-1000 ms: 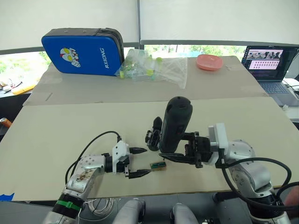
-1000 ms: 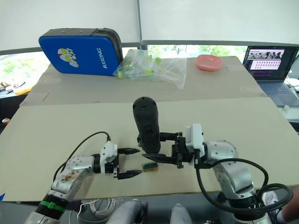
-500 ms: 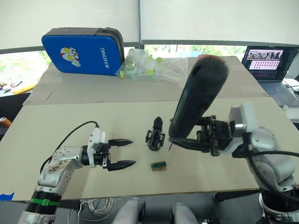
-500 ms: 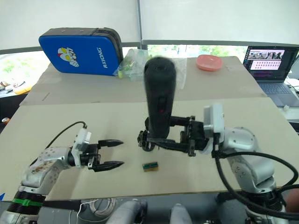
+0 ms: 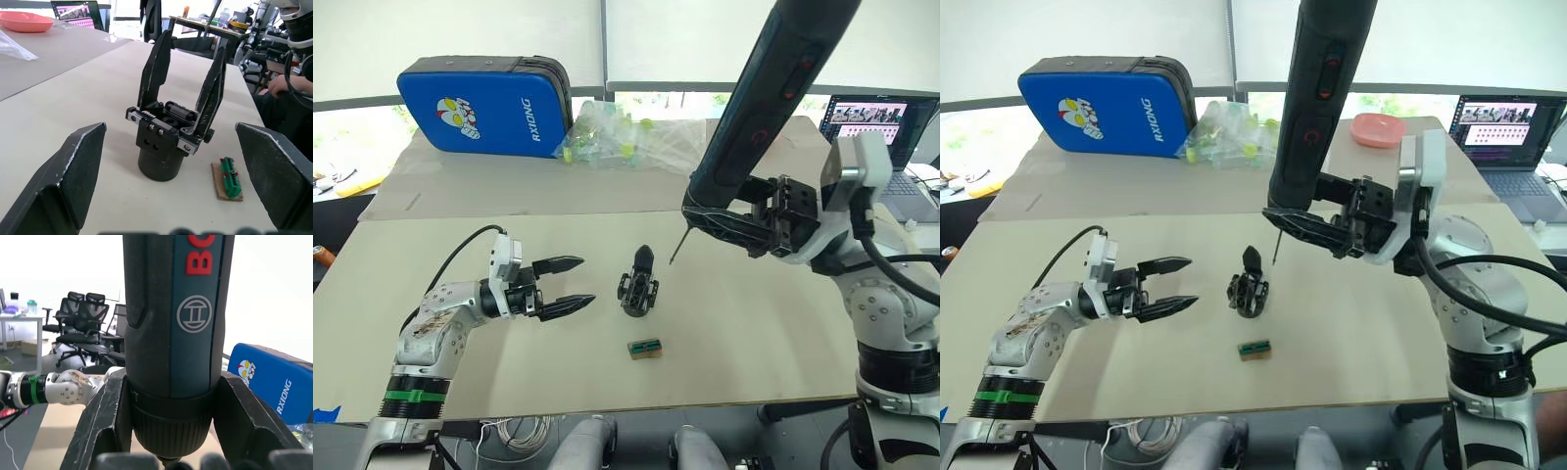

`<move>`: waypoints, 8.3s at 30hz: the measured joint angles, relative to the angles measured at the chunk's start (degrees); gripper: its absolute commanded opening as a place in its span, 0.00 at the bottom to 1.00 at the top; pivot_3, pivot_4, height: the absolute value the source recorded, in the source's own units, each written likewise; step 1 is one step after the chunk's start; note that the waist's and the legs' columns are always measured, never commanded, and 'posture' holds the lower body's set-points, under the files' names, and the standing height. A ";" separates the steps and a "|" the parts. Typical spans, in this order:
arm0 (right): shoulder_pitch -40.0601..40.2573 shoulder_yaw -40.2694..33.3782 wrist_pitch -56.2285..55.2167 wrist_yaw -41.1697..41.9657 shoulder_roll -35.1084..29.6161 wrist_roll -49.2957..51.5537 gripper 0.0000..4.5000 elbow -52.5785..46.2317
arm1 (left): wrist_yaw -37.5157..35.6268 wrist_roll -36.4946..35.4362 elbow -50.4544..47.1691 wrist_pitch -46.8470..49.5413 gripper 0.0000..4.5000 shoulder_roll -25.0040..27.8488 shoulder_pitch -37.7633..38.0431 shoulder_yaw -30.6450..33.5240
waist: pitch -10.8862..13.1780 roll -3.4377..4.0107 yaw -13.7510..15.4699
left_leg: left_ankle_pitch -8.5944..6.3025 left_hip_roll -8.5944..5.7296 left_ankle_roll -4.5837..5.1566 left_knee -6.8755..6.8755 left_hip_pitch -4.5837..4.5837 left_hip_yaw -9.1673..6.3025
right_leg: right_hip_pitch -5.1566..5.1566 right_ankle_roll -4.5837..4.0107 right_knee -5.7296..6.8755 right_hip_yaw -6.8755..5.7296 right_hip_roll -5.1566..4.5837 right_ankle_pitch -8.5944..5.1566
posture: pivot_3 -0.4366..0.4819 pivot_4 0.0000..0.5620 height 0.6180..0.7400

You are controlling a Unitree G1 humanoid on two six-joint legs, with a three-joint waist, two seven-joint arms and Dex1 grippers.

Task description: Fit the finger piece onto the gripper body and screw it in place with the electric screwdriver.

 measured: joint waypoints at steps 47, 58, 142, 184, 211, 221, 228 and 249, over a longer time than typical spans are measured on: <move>-6.73 10.87 3.94 4.71 13.05 -12.09 0.42 11.76 | 0.24 4.70 0.94 -2.25 1.00 -1.91 1.24 -2.61 | 0.00 0.00 -0.43 | 0.00 -0.03 -0.02 -0.03 -0.01 0.00 | -0.13 -0.01 0.10 -0.02 0.20 0.01 | 0.48 0.27 1.00; -6.72 11.63 3.93 5.48 13.09 -12.93 0.42 11.76 | 1.45 7.40 0.67 -4.60 1.00 -3.09 1.14 -4.39 | 0.00 0.00 -0.51 | 0.00 -0.03 -0.02 -0.03 -0.01 0.00 | -0.13 -0.01 0.10 -0.02 0.20 0.01 | 0.48 0.27 1.00; -4.55 12.86 3.32 4.63 13.81 -16.41 0.42 11.30 | 5.14 16.06 7.06 -11.01 1.00 -8.12 0.09 -10.39 | 0.00 0.00 -0.68 | 0.00 -0.04 -0.01 0.00 -0.01 0.00 | -0.13 -0.01 0.16 -0.03 0.26 0.01 | 0.48 0.27 1.00; -3.90 13.06 3.02 4.35 13.35 -16.94 0.42 10.29 | 4.82 23.55 24.17 -19.75 1.00 -16.05 -10.40 -14.37 | -0.01 -0.02 0.09 | 0.01 -0.14 0.00 0.19 0.00 0.00 | -0.19 0.00 0.53 -0.09 0.21 0.01 | 0.48 0.27 1.00; -1.97 13.52 -0.45 2.72 14.32 -19.17 0.42 9.26 | 4.88 24.49 23.85 -19.26 0.51 -15.88 -10.32 -15.43 | -0.08 -0.04 0.04 | 0.01 -0.14 -0.01 0.21 0.01 0.00 | -0.16 0.00 0.55 -0.08 0.22 0.01 | 0.48 0.27 1.00; -0.87 14.24 -0.48 1.24 15.36 -19.21 0.42 8.27 | 5.30 24.69 23.05 -18.01 0.51 -15.79 -10.29 -15.72 | -0.20 -0.06 0.06 | 0.01 -0.14 -0.01 0.21 0.03 0.00 | -0.13 0.00 0.55 -0.09 0.22 0.01 | 0.48 0.27 1.00; 0.23 14.75 -1.27 0.09 15.73 -19.22 0.42 8.06 | 5.69 24.95 22.70 -17.52 0.51 -15.77 -10.18 -15.82 | -0.25 -0.04 0.06 | 0.01 -0.14 -0.01 0.21 0.10 0.00 | -0.06 0.00 0.54 -0.09 0.22 0.01 | 0.48 0.27 1.00; 2.27 15.72 -4.07 -1.32 14.75 -19.87 0.42 8.14 | 6.25 25.08 22.72 -17.31 0.51 -15.81 -10.02 -15.97 | -0.50 -0.05 0.04 | -0.01 -0.14 -0.02 0.11 0.52 -0.01 | 0.35 0.01 0.43 -0.10 0.19 0.00 | 0.48 0.27 1.00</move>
